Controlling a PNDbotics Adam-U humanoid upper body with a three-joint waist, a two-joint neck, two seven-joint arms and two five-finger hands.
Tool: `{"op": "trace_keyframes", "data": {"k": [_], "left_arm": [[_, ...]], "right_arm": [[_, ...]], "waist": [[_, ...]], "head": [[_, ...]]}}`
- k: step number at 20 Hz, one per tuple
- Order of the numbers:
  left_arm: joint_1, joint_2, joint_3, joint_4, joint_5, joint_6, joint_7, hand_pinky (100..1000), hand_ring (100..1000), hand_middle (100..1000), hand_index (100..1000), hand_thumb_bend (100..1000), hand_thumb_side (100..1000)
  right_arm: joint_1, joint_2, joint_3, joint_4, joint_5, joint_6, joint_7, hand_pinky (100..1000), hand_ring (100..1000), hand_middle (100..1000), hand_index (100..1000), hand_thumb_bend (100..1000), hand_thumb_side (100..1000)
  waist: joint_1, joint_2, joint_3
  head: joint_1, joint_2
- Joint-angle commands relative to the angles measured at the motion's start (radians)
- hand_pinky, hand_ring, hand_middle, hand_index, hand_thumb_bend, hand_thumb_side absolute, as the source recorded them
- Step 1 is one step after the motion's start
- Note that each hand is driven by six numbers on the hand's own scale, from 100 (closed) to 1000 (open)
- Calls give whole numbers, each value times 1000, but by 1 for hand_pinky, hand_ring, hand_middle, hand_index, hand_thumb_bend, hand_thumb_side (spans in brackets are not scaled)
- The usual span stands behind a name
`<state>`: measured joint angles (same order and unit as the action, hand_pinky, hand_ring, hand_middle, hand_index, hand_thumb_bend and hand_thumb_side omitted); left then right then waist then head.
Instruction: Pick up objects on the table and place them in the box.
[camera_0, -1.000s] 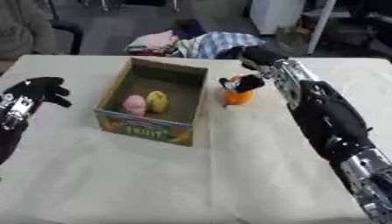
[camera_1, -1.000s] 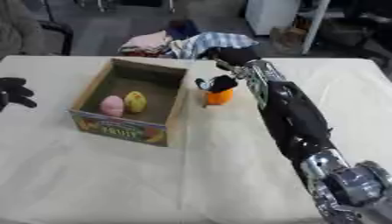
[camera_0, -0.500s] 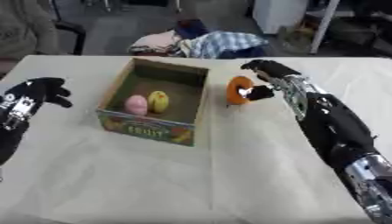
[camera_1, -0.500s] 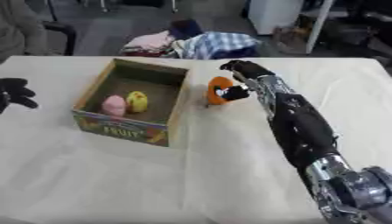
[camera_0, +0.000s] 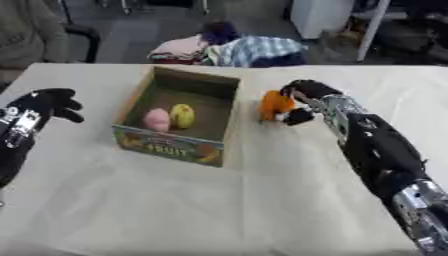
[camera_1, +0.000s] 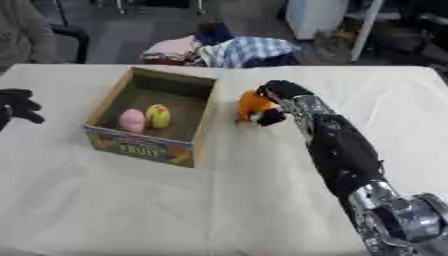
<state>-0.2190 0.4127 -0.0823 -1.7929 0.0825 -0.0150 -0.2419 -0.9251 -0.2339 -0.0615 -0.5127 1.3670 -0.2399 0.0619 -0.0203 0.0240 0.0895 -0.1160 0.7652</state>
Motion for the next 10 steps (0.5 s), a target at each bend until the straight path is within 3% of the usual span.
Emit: {"op": "trace_keyframes", "data": {"k": [1, 6, 10], "left_arm": [[-9, 8, 7, -13, 2, -1, 2, 996, 637, 642, 807, 189, 864], [-7, 8, 10, -13, 3, -1, 5, 997, 636, 642, 807, 188, 865], [-6, 9, 10, -13, 4, 0, 6, 997, 632, 639, 806, 188, 865]], "right_arm": [[-14, -9, -7, -22, 40, 26, -86, 635, 656, 391, 493, 293, 240], [-19, -9, -7, -53, 33, 27, -217, 601, 605, 316, 405, 238, 135], [-34, -11, 7, -123, -32, -14, -247, 597, 598, 305, 389, 204, 100]], "waist": [[5, -9, 1], [4, -10, 1], [4, -11, -2]], "head": [[3, 5], [5, 5], [5, 5]]}}
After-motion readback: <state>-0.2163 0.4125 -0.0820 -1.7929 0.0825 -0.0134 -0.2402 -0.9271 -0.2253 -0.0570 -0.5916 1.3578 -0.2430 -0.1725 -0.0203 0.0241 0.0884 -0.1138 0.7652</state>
